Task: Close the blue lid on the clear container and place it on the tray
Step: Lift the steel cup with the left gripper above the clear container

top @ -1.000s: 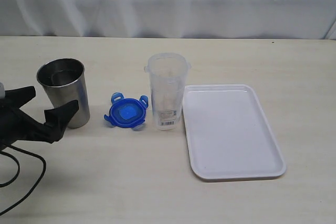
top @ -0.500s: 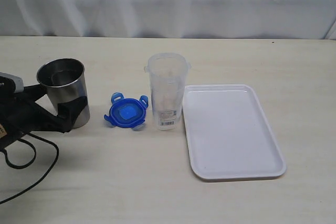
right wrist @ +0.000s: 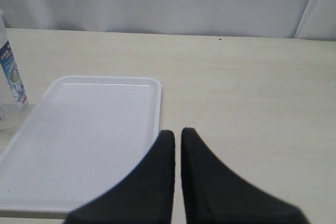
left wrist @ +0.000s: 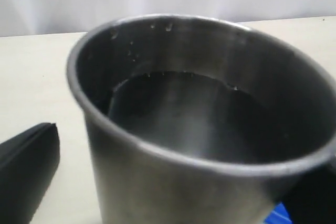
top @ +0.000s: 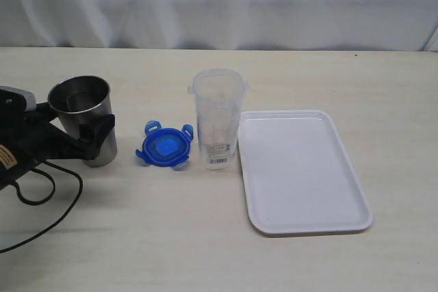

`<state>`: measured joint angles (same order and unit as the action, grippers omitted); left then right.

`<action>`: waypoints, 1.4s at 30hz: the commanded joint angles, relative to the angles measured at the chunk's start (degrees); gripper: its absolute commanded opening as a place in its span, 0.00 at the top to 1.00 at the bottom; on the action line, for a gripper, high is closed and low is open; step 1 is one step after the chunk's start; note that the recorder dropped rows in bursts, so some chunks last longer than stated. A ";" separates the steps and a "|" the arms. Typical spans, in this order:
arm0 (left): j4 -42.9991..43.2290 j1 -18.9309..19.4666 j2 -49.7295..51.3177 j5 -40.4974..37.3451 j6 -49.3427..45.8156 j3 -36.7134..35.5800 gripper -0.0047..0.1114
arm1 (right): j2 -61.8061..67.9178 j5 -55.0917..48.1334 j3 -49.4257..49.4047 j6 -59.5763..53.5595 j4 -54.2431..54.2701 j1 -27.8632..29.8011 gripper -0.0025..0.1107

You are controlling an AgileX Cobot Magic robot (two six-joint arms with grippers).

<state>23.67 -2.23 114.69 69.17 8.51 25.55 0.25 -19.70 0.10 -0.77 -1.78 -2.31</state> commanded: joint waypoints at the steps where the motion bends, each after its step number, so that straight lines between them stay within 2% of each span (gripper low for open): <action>1: -0.32 -0.48 2.34 0.80 -0.16 0.88 0.05 | -0.25 0.01 -0.10 0.06 0.04 0.24 0.94; 8: -0.31 -0.48 2.57 0.80 -0.16 2.75 0.05 | -0.25 0.01 -0.10 0.06 0.04 0.24 0.94; 39: -0.11 -0.48 2.57 0.80 -0.16 2.75 0.06 | -0.25 0.01 -0.10 0.06 0.04 0.24 0.94; 42: -0.21 -0.48 2.57 0.80 -0.16 2.75 0.10 | -0.25 0.01 -0.10 0.06 0.04 0.24 0.94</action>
<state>23.79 -2.59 117.07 69.42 8.51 27.97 0.25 -19.70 0.10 -0.77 -1.78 -2.31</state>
